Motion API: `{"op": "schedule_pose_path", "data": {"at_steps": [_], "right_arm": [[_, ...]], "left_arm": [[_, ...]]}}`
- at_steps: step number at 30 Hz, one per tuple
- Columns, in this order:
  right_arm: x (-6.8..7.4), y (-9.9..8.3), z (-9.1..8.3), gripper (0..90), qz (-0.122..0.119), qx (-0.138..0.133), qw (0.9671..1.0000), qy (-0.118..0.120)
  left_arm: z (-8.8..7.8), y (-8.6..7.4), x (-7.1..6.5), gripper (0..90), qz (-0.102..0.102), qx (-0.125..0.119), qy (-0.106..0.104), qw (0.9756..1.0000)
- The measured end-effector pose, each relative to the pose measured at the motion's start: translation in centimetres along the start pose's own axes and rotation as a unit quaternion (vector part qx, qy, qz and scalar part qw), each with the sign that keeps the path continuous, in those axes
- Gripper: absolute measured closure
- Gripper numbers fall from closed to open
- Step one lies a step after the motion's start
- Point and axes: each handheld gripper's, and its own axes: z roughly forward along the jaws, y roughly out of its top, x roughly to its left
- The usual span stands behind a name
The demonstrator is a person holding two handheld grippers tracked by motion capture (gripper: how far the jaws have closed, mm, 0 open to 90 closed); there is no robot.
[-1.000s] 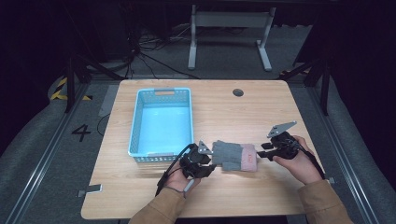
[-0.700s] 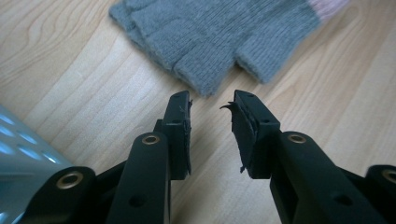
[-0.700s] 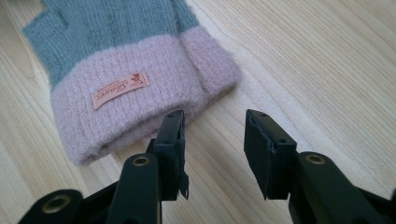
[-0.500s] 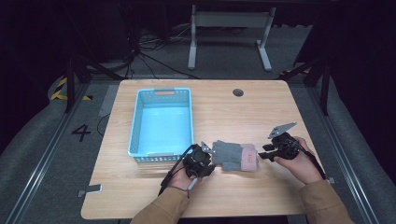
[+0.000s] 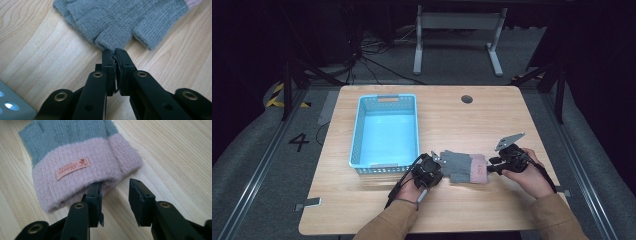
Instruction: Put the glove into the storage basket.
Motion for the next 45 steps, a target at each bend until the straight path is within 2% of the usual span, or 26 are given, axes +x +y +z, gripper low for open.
{"op": "schedule_pose_path", "data": {"at_steps": [2, 3, 4, 5, 11, 21, 26, 28, 29, 34, 39, 40, 41, 45], "right_arm": [[0.1, 0.1, 0.2, 68.1, -0.012, -0.002, 0.9999, -0.002], [0.3, 0.3, 0.2, 75.4, -0.021, -0.010, 0.9997, 0.000], [0.5, 0.3, 0.1, 78.6, -0.025, -0.012, 0.9996, 0.000], [0.6, 0.4, 0.1, 83.3, -0.030, -0.012, 0.9994, -0.008], [1.0, 0.8, -0.9, 87.6, -0.036, -0.027, 0.9986, -0.026], [0.9, 1.6, -2.0, 88.0, -0.033, -0.057, 0.9968, -0.045], [0.3, 1.8, -1.5, 88.1, -0.027, -0.063, 0.9966, -0.047], [-0.1, 1.8, -1.1, 88.1, -0.018, -0.071, 0.9966, -0.039], [-0.3, 1.8, -0.9, 88.1, -0.014, -0.071, 0.9967, -0.037], [-1.0, 1.5, 0.5, 88.2, -0.004, -0.063, 0.9974, -0.035], [-1.2, 1.3, 0.8, 87.5, 0.002, -0.055, 0.9980, -0.030], [-1.3, 1.3, 0.8, 86.6, 0.002, -0.054, 0.9980, -0.032], [-1.3, 1.3, 0.8, 80.7, 0.006, -0.051, 0.9979, -0.039], [-1.4, 1.1, 0.4, 76.2, 0.009, -0.052, 0.9973, -0.051]], "left_arm": [[0.0, 0.0, -0.1, 87.0, 0.002, 0.000, 0.003, 1.0000], [0.0, 0.0, -0.1, 87.3, 0.003, 0.001, 0.003, 1.0000], [0.0, 0.0, -0.1, 87.4, 0.003, 0.001, 0.003, 1.0000], [-0.1, 0.0, -0.2, 87.6, 0.004, 0.001, 0.005, 1.0000], [-0.7, 0.1, -0.4, 88.2, 0.008, -0.009, 0.008, 0.9999], [-2.0, 0.3, -1.0, 88.3, 0.017, -0.028, 0.007, 0.9994], [-1.8, 0.3, -1.2, 88.3, 0.019, -0.025, 0.006, 0.9995], [-1.7, 0.4, -1.2, 88.3, 0.021, -0.020, 0.002, 0.9996], [-1.6, 0.4, -1.2, 88.3, 0.020, -0.022, 0.006, 0.9995], [-1.2, 0.4, -1.2, 88.1, 0.020, -0.017, 0.004, 0.9997], [-0.9, 0.3, -1.0, 87.2, 0.018, -0.012, 0.004, 0.9998], [-0.9, 0.3, -1.0, 86.4, 0.019, -0.007, 0.001, 0.9998], [-0.8, 0.2, -1.0, 79.4, 0.016, -0.011, 0.005, 0.9998], [-1.1, 0.3, -1.0, 71.8, 0.015, -0.020, 0.002, 0.9997]]}}
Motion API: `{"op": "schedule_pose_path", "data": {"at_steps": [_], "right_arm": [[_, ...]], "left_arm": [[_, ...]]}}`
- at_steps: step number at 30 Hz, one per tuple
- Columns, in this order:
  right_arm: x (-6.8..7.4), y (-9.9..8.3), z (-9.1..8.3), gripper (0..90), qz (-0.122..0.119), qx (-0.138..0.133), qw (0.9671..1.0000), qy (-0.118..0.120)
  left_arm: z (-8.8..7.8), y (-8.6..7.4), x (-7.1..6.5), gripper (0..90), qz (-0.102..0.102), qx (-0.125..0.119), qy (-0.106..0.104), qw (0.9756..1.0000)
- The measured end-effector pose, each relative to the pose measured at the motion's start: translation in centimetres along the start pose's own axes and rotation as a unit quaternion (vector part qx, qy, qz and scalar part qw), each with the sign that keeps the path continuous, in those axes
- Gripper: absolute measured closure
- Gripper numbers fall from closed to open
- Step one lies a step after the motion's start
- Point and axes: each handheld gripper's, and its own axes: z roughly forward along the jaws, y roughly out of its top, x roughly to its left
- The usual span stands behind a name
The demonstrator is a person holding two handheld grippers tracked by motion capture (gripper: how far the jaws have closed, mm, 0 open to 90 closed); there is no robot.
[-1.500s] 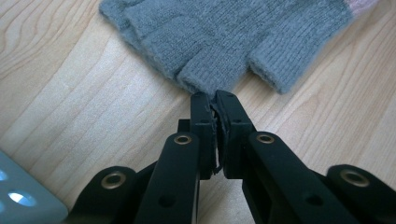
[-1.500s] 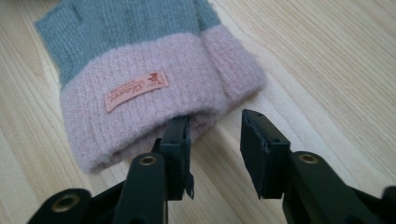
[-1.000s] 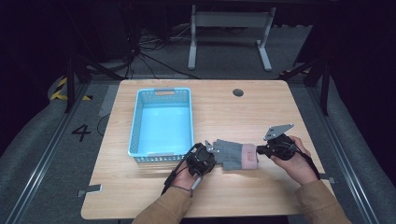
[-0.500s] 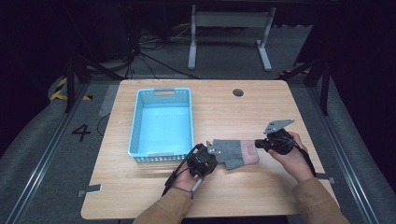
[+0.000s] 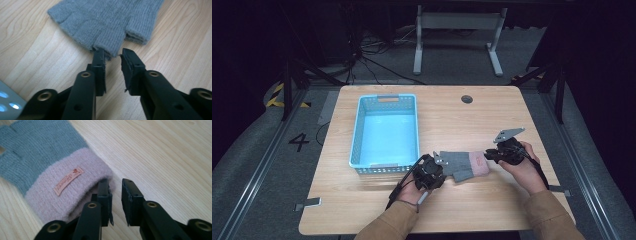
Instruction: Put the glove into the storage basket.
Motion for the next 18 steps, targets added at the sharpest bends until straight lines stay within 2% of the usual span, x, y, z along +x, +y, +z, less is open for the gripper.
{"op": "schedule_pose_path", "data": {"at_steps": [2, 3, 4, 6, 10, 13, 16, 18], "right_arm": [[-0.3, -0.2, -0.6, 70.7, 0.013, -0.002, 0.9999, -0.009], [-0.3, -0.2, -0.6, 70.7, 0.013, -0.002, 0.9999, -0.009], [-0.5, -0.3, -0.8, 68.8, 0.018, -0.003, 0.9998, -0.009], [-1.0, -0.7, -1.5, 65.5, 0.038, -0.010, 0.9992, -0.008], [-1.4, -1.0, -2.4, 62.8, 0.052, -0.018, 0.9985, -0.008], [-1.5, -1.1, -3.3, 59.3, 0.061, -0.024, 0.9978, -0.009], [-1.5, -1.1, -4.2, 56.8, 0.070, -0.028, 0.9971, -0.011], [-1.5, -1.2, -4.7, 55.5, 0.071, -0.029, 0.9969, -0.013]], "left_arm": [[-0.5, 0.1, -0.2, 65.3, 0.003, -0.010, 0.003, 0.9999], [-0.5, 0.1, -0.2, 61.7, 0.003, -0.010, 0.003, 0.9999], [-0.7, 0.2, -0.2, 61.7, 0.005, -0.013, 0.004, 0.9999], [-1.3, 0.4, -0.3, 53.7, 0.001, -0.022, -0.001, 0.9998], [-2.2, 1.0, -0.4, 49.6, -0.004, -0.037, -0.011, 0.9992], [-2.5, 1.4, -0.5, 44.8, -0.008, -0.036, -0.021, 0.9991], [-2.5, 1.9, -0.6, 39.0, -0.013, -0.035, -0.022, 0.9991], [-2.5, 2.2, -0.7, 38.0, -0.016, -0.043, -0.020, 0.9987]]}}
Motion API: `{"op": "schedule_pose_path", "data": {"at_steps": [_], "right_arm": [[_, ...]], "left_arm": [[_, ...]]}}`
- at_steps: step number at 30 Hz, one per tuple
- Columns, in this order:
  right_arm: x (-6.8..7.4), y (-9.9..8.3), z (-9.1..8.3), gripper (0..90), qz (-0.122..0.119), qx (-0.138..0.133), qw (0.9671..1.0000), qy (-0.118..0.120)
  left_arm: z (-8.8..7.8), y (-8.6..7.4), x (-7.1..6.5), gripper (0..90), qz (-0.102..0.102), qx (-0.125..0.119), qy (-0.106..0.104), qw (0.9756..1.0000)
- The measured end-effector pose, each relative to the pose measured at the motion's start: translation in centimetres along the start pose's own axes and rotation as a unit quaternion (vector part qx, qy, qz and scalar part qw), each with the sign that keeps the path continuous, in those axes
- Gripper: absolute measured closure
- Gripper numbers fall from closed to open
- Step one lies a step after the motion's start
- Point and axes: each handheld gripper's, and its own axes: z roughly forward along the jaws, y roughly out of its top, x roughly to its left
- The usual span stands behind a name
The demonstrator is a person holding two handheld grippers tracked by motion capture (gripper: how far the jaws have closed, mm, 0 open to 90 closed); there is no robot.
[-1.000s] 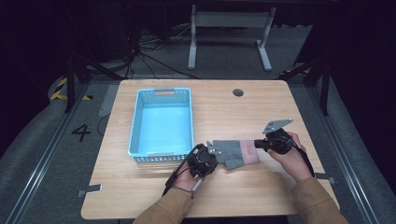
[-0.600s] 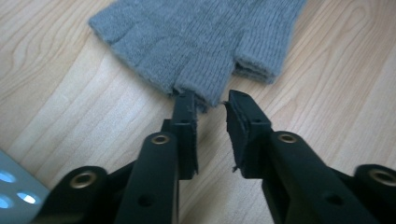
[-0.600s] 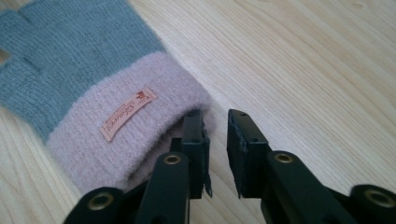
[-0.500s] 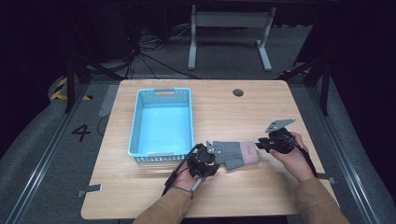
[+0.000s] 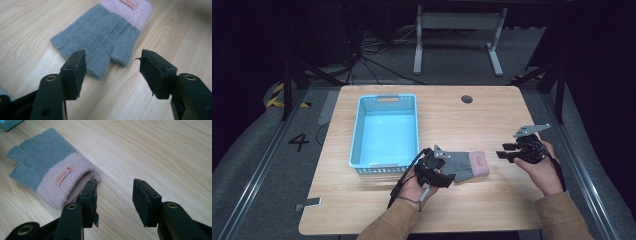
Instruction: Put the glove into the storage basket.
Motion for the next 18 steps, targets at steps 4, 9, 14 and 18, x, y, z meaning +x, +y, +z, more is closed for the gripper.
{"op": "schedule_pose_path", "data": {"at_steps": [4, 9, 14, 18], "right_arm": [[-0.1, -0.1, -1.0, 54.2, 0.006, -0.003, 1.0000, -0.002], [-0.7, -0.4, -2.3, 54.2, 0.019, -0.018, 0.9996, -0.008], [-1.1, -0.6, -2.7, 54.2, 0.023, -0.025, 0.9994, -0.003], [-1.4, -0.8, -2.8, 54.2, 0.028, -0.027, 0.9993, -0.001]], "left_arm": [[0.3, 0.8, 0.1, 35.4, -0.010, -0.006, -0.001, 0.9999], [1.2, 1.7, -0.2, 31.7, -0.013, -0.012, 0.013, 0.9998], [2.4, 2.3, -0.3, 28.1, -0.015, -0.009, 0.015, 0.9997], [3.4, 2.7, 0.1, 23.8, -0.007, 0.001, 0.015, 0.9999]]}}
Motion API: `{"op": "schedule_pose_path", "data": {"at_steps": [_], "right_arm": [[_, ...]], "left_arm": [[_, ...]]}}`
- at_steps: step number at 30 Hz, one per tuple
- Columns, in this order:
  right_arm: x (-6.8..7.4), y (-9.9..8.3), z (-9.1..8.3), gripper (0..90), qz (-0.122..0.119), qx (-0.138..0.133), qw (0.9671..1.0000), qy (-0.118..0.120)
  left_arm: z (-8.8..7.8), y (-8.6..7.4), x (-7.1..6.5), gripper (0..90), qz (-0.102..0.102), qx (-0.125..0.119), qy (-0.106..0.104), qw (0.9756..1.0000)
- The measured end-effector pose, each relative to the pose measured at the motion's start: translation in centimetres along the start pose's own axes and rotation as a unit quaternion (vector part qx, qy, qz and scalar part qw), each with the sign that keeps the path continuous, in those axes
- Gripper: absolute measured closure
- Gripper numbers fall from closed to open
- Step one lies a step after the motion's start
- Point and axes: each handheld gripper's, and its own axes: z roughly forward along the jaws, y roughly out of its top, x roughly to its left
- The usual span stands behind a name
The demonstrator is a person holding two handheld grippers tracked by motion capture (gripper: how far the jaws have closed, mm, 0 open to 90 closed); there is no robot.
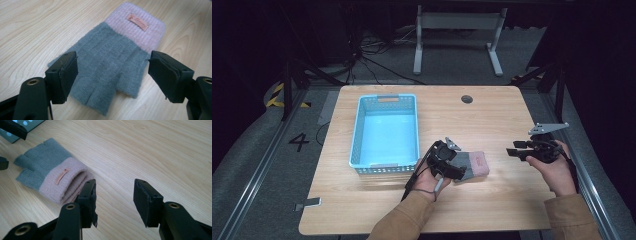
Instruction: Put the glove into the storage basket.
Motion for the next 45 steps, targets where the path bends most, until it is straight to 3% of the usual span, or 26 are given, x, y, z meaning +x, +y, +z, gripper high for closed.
{"op": "schedule_pose_path", "data": {"at_steps": [4, 6, 12, 20, 25, 38, 45], "right_arm": [[-0.1, 0.0, 0.1, 54.2, 0.002, 0.000, 1.0000, 0.000], [0.0, -0.1, 0.3, 54.0, 0.000, 0.004, 1.0000, 0.001], [0.1, -0.2, 0.7, 54.0, -0.001, 0.012, 0.9999, 0.007], [0.1, -0.2, 0.6, 53.6, -0.001, 0.008, 0.9999, 0.011], [0.2, -0.2, 0.7, 53.2, -0.004, 0.009, 0.9998, 0.014], [0.4, -0.1, 1.0, 52.8, -0.009, 0.017, 0.9997, 0.013], [0.4, -0.2, 1.1, 52.7, -0.009, 0.018, 0.9997, 0.012]], "left_arm": [[0.7, 0.2, 0.5, 20.2, 0.001, 0.007, -0.005, 1.0000], [1.2, 0.3, 0.5, 20.8, 0.012, 0.013, 0.008, 0.9998], [1.9, 0.3, 1.0, 20.7, 0.009, 0.018, 0.006, 0.9998], [3.1, 0.3, 0.8, 19.4, 0.011, 0.031, 0.016, 0.9993], [4.1, 0.2, 0.6, 16.9, 0.017, 0.054, 0.021, 0.9982], [4.7, 0.0, 0.2, 14.6, 0.043, 0.072, 0.027, 0.9961], [4.7, 0.2, -0.2, 18.9, 0.045, 0.085, 0.032, 0.9949]]}}
